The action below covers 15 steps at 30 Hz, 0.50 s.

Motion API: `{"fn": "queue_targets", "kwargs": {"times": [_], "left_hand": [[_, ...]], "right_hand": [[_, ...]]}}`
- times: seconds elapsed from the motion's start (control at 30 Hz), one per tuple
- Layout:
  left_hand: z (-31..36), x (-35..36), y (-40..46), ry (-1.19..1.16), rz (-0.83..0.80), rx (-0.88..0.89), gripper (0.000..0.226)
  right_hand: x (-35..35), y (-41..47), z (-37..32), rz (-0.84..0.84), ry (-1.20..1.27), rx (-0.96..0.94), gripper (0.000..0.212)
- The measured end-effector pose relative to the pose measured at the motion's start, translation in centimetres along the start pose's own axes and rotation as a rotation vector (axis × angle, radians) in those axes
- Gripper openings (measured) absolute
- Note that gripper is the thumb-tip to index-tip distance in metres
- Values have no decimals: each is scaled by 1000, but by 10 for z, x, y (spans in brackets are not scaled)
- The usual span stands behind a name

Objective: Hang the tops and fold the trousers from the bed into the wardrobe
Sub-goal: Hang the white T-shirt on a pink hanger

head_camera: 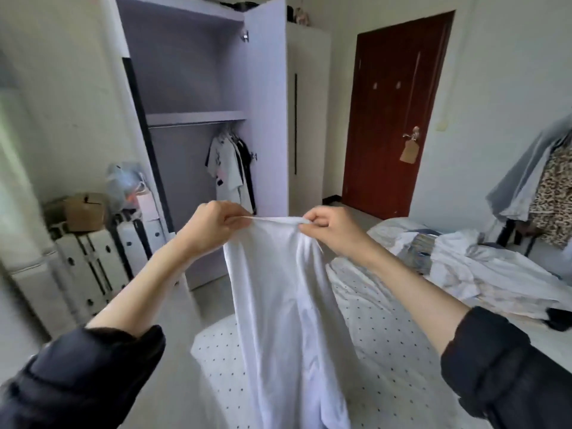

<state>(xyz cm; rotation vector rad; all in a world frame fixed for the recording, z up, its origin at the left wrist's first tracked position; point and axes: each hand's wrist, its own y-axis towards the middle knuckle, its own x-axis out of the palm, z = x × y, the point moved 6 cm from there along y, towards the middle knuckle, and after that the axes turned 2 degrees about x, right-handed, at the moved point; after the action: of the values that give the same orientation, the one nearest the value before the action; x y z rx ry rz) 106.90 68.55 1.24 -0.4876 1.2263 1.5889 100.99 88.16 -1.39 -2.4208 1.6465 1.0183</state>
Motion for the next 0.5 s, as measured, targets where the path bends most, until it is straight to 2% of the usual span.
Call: {"fn": "queue_targets", "kwargs": {"times": [0.07, 0.23, 0.37, 0.5], "left_hand": [[-48, -29, -6, 29, -6, -26, 18], [-133, -52, -22, -145, -124, -30, 24], [-199, -63, -23, -206, -43, -103, 34], [-268, -69, -3, -194, -46, -156, 24]], "right_hand": [[60, 34, -28, -58, 49, -38, 19], [181, 95, -70, -242, 69, -80, 30], [240, 136, -86, -344, 18, -144, 45], [287, 190, -87, -404, -47, -189, 41]]}}
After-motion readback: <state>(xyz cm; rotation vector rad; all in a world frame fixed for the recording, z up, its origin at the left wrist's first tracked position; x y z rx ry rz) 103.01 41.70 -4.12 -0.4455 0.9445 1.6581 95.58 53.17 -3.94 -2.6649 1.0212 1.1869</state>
